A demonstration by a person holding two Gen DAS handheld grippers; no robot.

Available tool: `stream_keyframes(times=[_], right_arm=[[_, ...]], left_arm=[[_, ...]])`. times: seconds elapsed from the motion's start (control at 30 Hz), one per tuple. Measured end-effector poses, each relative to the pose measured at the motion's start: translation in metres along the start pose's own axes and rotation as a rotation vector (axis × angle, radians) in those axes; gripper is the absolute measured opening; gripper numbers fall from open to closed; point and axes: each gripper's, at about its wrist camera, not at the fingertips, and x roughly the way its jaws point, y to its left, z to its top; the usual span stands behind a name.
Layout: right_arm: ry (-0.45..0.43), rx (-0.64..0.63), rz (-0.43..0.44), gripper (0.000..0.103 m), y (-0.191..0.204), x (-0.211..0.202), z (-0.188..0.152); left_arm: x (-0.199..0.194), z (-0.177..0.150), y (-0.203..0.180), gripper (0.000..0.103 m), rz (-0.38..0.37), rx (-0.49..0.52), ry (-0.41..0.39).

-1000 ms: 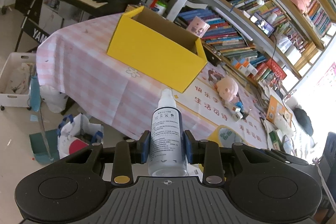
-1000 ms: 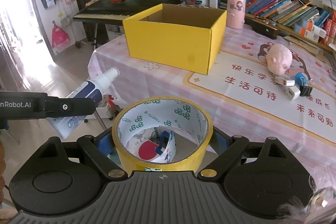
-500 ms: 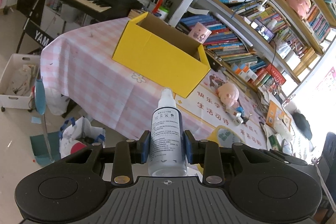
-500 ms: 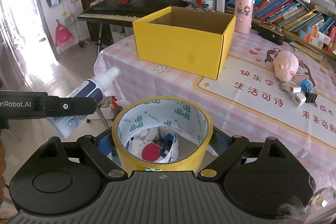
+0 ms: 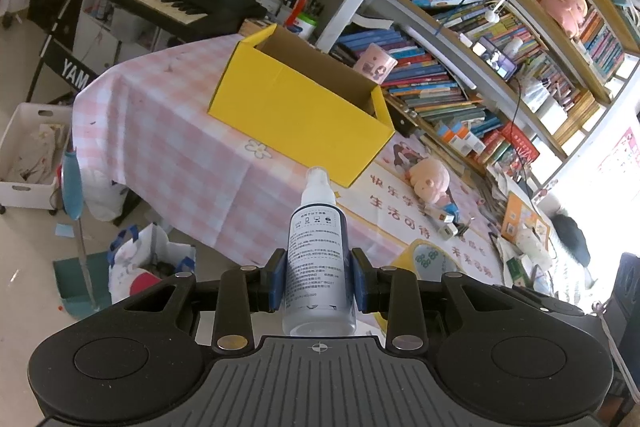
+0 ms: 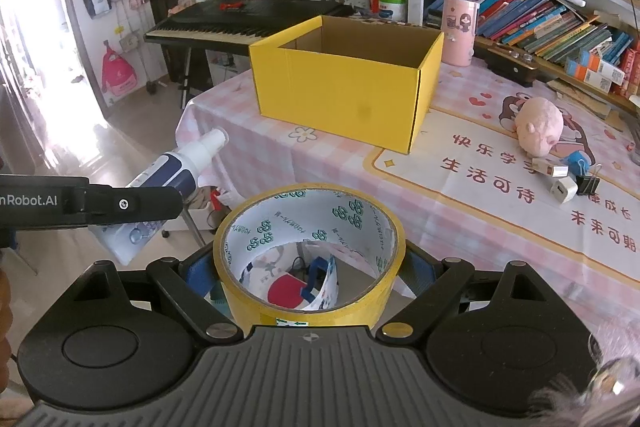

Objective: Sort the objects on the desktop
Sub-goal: 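Lift the spray bottle with the left tool while the right tool lifts the tape roll, then lower both into the yellow box, opening the left tool while the right tool releases the tape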

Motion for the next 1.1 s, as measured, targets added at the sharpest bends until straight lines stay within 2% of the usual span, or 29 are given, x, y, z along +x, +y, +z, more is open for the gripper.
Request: stream_keyframes(times=[0.63,0.83,1.1], right_arm=[[-0.015,0.025,-0.013,0.090,-0.007,-0.002,-0.001],[-0.026,0.036,-0.047,0.090,-0.014,-0.004,0.000],[-0.038,0.027,-0.047,0.090,-0.023,0.002,0.006]], left_arm=[[0.006,0.006,-0.006,0.031,-0.015,0.032,0.000],[0.018,0.008,-0.014,0.031,-0.043,0.056,0.024],[0.028,0.016,-0.020,0.031,-0.046,0.084,0.007]])
